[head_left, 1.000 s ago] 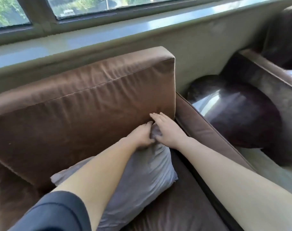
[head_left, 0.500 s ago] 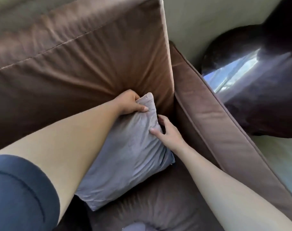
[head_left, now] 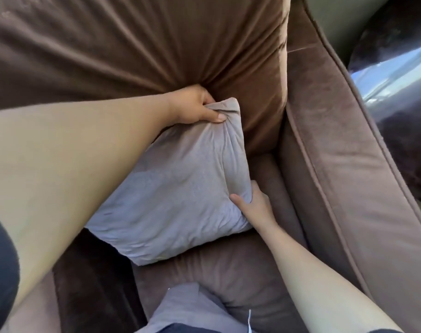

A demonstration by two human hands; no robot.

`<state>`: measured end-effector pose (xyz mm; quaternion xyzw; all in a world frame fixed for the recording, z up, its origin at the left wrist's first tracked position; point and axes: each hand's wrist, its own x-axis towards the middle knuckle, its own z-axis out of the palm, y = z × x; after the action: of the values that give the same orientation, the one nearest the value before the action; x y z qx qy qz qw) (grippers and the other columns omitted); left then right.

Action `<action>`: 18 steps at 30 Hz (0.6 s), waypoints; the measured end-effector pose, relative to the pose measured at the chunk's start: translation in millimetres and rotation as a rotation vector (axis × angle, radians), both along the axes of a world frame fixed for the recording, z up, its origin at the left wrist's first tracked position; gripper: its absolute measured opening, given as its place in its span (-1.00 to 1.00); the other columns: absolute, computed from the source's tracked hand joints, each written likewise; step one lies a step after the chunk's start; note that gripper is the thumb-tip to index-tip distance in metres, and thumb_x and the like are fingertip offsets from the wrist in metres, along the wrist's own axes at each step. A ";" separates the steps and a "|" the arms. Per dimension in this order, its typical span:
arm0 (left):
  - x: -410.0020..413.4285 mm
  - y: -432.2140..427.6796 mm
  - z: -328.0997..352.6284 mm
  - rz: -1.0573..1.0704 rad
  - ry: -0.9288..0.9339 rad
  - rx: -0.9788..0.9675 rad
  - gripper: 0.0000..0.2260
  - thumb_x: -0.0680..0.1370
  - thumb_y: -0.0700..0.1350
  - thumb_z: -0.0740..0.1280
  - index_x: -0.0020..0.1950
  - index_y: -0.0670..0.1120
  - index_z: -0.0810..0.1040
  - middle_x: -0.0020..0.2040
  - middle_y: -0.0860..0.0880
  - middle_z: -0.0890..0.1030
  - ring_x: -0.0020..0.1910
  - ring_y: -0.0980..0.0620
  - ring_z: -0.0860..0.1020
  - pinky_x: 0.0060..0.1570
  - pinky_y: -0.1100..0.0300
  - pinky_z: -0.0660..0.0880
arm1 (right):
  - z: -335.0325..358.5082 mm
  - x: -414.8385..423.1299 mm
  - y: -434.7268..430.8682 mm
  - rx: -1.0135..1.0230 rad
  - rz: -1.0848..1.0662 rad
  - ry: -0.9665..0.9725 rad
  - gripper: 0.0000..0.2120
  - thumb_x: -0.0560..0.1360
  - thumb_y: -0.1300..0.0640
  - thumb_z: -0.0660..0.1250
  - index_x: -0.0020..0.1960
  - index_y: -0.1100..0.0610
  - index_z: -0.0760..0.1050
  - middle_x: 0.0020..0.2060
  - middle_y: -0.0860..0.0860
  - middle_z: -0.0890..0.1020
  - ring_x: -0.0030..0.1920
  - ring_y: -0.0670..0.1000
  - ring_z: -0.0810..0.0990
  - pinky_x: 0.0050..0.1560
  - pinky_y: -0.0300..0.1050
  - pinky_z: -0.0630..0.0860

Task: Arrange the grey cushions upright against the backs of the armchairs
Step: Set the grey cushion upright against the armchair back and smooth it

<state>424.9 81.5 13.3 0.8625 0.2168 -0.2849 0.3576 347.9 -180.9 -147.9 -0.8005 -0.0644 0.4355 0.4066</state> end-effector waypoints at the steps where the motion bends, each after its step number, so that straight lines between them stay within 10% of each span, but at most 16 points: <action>1: 0.5 0.4 0.5 0.004 0.002 0.003 -0.62 0.48 0.06 0.47 -0.12 -0.30 0.63 -0.29 -0.03 0.49 -0.30 0.07 0.43 -0.22 0.16 0.34 | -3.5 -2.6 -4.6 -0.015 -0.007 0.009 -0.43 0.31 -0.30 0.38 0.14 0.06 0.40 0.08 0.09 0.64 0.11 0.15 0.59 0.01 0.02 0.53; 18: -0.7 -1.4 4.6 -0.011 -0.014 0.046 -0.69 0.50 0.08 0.45 -0.03 -0.18 0.69 -0.14 -0.09 0.66 -0.18 0.04 0.56 -0.07 0.09 0.52 | -19.7 -34.5 -31.8 -0.138 0.171 -0.180 -0.50 0.47 -0.22 0.33 0.11 0.16 0.29 0.02 0.24 0.64 0.04 0.33 0.59 -0.08 0.14 0.54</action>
<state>424.2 80.1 17.9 0.8737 0.2160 -0.2755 0.3377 313.4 -212.7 -167.6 -0.8541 -0.1383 0.3983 0.3047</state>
